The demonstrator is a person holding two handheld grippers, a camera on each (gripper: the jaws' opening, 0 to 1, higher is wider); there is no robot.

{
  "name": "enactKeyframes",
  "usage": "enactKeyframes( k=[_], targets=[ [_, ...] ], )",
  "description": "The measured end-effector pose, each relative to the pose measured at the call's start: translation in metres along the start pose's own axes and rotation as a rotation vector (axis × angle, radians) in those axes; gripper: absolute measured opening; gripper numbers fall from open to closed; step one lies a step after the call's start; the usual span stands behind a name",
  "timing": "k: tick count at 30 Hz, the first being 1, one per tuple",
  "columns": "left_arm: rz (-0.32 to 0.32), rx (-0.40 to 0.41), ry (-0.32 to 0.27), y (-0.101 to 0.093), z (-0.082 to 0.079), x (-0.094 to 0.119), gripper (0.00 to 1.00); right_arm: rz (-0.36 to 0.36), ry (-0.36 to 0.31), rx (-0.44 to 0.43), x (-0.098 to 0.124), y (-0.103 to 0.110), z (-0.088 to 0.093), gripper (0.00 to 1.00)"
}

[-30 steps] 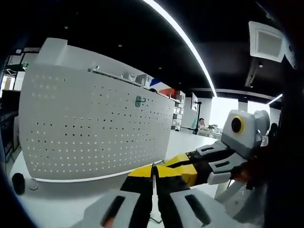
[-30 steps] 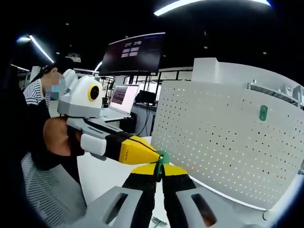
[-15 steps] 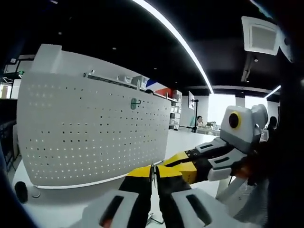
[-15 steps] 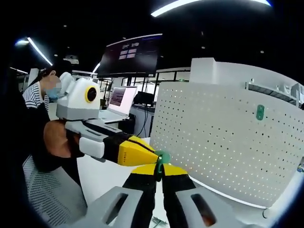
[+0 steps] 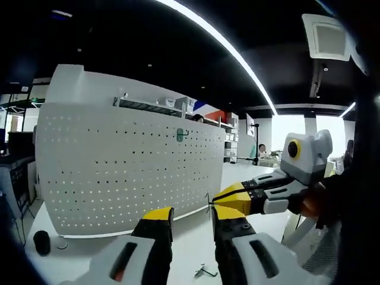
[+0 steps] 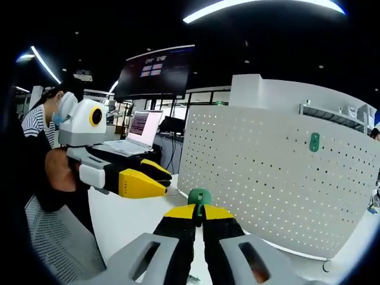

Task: Insert the hook assembly into the mounting plate slot until the hook locks in place.

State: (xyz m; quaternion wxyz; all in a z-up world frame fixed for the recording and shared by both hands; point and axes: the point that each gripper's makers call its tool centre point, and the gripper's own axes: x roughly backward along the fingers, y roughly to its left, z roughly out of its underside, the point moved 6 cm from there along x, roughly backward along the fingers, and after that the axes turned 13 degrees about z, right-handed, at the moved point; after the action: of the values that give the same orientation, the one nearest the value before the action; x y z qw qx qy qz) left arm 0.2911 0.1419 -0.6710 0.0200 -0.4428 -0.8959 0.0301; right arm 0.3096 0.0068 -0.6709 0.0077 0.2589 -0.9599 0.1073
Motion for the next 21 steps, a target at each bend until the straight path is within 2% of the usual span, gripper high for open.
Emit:
enactKeyframes(
  k=[3, 9, 21],
  targets=[
    [-0.035, -0.019, 0.010, -0.001, 0.001, 0.005, 0.34, 0.027, -0.011, -0.003, 0.000, -0.009, -0.004, 0.01],
    [-0.056, -0.032, 0.030, -0.007, 0.007, 0.006, 0.40, 0.081, -0.035, 0.002, 0.001, -0.027, -0.012, 0.01],
    [-0.060, -0.046, 0.037, -0.006, 0.013, 0.007, 0.44, 0.241, -0.089, 0.021, 0.001, -0.091, -0.037, 0.01]
  ],
)
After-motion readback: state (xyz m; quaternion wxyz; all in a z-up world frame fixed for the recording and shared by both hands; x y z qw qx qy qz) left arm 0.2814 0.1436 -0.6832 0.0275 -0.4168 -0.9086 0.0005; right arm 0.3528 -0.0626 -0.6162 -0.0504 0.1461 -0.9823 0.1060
